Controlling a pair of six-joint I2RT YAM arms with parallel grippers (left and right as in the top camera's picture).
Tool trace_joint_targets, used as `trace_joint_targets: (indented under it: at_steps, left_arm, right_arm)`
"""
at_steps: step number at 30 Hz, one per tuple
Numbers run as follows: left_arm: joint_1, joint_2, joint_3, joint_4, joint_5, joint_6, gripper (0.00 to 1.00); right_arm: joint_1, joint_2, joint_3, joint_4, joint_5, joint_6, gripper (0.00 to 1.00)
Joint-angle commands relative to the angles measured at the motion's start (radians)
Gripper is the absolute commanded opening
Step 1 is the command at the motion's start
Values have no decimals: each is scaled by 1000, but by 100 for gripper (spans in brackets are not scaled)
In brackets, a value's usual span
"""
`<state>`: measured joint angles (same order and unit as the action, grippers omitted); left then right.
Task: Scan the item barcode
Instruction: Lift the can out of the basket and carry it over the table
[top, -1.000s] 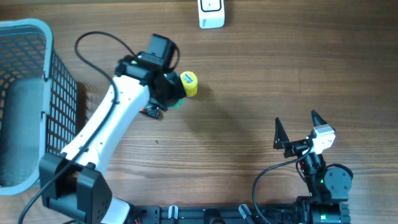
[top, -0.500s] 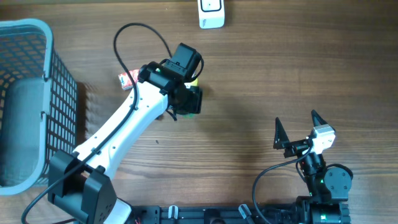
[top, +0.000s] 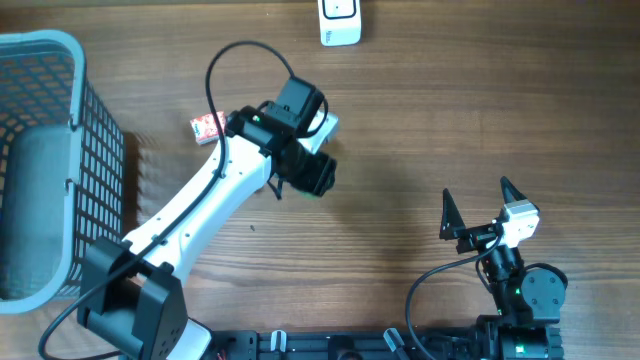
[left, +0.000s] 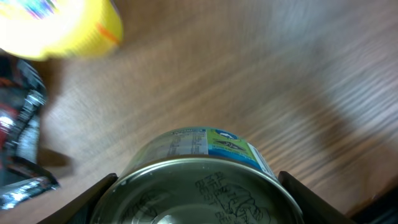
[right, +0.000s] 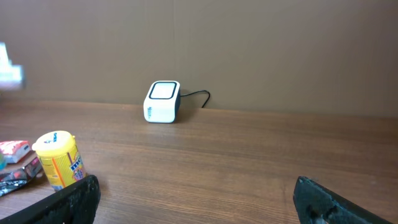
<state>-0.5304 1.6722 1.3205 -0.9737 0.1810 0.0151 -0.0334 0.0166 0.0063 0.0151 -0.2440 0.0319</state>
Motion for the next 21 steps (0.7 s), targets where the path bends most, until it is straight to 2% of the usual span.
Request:
trace_joint_targets:
  at_steps: [1,7,14,18,21]
  left_arm:
    - [-3,11,-96,28,33,69,61]
    - [-3,11,-216,104,82,89,61]
    - [-3,11,-265,106,111,142,60]
    - [-2,11,-270,107,122,230,59]
    - [0,11,-270,120,122,298,64]
  right_arm:
    - [4,-2,-1,6,-12,-4,100]
    - [4,-2,-1,6,-12,-5,100]
    - [4,-2,-1,6,-12,-5,100]
    - [4,-3,-1,6,-12,-5,100]
    - [4,-3,-1,6,-12,-5,100]
